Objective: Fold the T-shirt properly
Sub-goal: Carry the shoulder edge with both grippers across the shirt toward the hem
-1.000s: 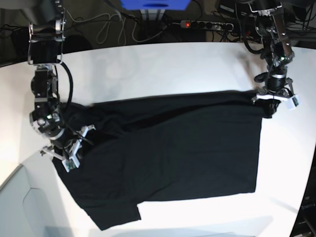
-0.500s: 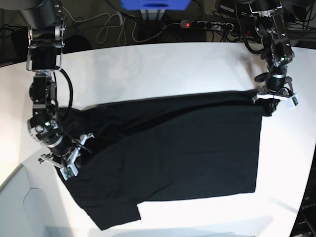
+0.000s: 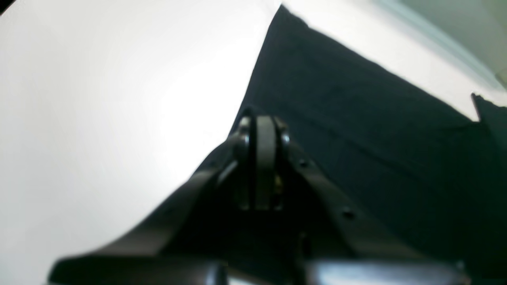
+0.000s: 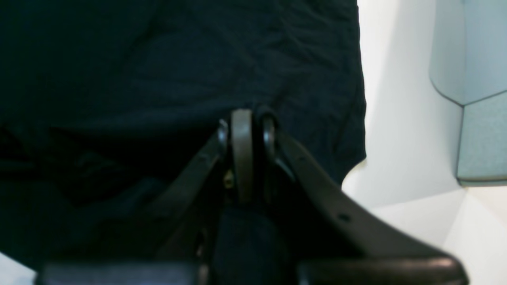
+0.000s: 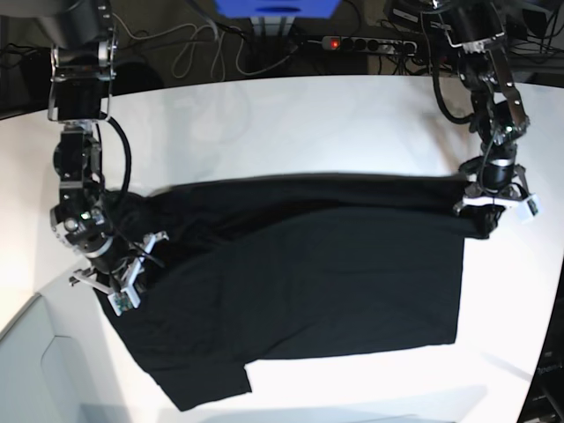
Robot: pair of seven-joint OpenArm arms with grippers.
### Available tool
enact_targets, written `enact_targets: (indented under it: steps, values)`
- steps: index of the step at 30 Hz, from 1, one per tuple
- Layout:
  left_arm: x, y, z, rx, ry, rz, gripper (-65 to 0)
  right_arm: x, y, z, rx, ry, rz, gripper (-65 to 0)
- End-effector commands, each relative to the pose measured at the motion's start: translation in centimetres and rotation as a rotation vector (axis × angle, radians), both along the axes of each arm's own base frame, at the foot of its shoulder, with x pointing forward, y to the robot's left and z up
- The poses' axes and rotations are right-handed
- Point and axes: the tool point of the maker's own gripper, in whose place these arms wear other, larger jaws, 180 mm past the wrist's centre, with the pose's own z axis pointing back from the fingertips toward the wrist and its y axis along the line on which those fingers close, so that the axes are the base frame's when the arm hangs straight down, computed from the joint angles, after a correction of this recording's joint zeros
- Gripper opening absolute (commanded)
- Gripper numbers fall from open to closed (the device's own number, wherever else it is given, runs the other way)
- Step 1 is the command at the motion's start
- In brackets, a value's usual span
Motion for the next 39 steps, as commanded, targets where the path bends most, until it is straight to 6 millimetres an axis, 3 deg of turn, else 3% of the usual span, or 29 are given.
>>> enact_targets:
  steps: [1,8,15,21,24,29,31,34,37,39]
  values:
    - [0.7,0.5,1.4,0.020,-0.044,0.003,-65.0,1.0,-0.2,2.1,-0.001,-0.062,0.017,-64.9]
    - [1.5,1.2,0.4,-0.005,-0.028,0.026,-65.0,1.1,-0.4,2.1,-0.001,-0.063,0.013,-64.9]
    - [2.2,2.1,-0.4,0.002,-0.003,0.042,-65.0,1.2,-2.2,2.7,0.012,-0.079,-0.042,-64.9]
    - [3.9,0.8,-0.7,0.041,0.016,-0.005,-65.0,1.2,-2.2,2.7,0.010,-0.078,-0.041,-64.8]
    - [4.2,0.7,-0.4,0.041,0.008,-0.006,-65.0,1.1,-2.0,2.4,0.012,-0.070,-0.039,-64.8]
    - [4.3,0.5,-0.8,0.028,0.041,-0.016,-65.0,0.7,-2.7,-0.1,0.024,0.000,-0.060,-64.8]
    - [4.1,0.2,-1.4,0.014,0.081,-0.030,-57.0,0.7,-2.8,-0.3,0.024,0.005,-0.061,-63.0]
    - [4.4,0.2,-1.1,0.013,0.077,-0.034,-43.7,0.7,-2.7,0.0,0.023,-0.003,-0.059,-52.4]
    - [4.5,0.1,-1.1,0.011,0.081,-0.037,-37.0,0.7,-2.7,0.0,0.023,-0.002,-0.057,-40.0]
    - [4.5,0.1,-1.0,0.011,0.079,-0.036,-33.9,0.7,-2.7,0.1,0.022,-0.007,-0.056,-36.0]
